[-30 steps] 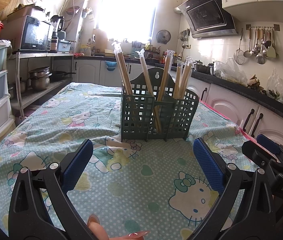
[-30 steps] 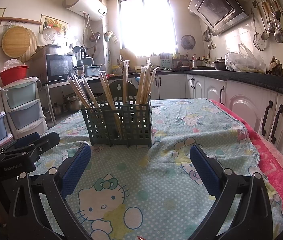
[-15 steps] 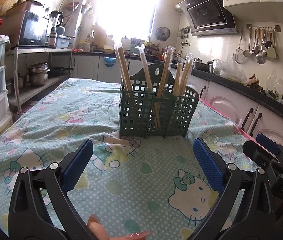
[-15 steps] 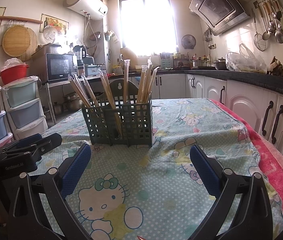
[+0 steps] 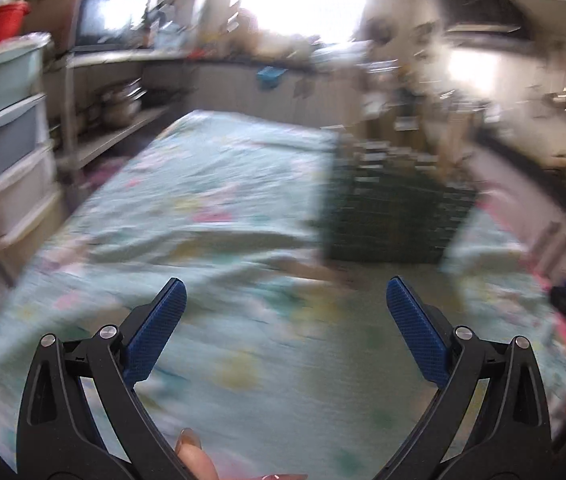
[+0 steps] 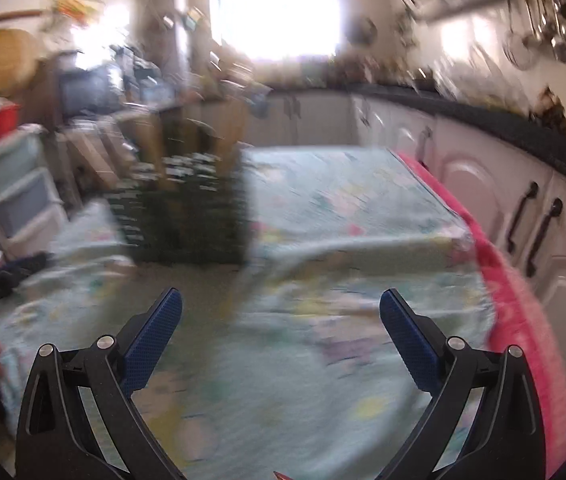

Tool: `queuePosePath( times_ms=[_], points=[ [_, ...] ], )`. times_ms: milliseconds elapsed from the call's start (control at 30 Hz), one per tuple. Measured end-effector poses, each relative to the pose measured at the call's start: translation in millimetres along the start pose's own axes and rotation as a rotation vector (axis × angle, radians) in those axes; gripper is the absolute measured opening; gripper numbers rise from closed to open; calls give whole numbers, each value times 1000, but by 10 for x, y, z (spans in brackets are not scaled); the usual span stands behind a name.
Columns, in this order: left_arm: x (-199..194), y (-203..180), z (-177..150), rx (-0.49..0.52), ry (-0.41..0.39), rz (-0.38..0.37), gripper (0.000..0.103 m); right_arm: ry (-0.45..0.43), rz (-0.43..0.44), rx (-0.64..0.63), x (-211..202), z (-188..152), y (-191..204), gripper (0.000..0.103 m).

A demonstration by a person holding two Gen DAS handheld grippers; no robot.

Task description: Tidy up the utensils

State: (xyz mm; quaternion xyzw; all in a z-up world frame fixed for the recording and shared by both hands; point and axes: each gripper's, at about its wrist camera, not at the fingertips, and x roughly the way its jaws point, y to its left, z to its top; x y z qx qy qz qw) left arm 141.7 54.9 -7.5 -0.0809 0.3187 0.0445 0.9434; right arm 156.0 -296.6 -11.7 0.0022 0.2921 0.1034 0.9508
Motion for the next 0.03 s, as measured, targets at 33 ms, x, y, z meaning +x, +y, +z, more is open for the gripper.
queuePosePath(
  times_ms=[33],
  points=[
    [99,75,69,7,42,43,92,68,-48,7,168,94,-161,96]
  ],
)
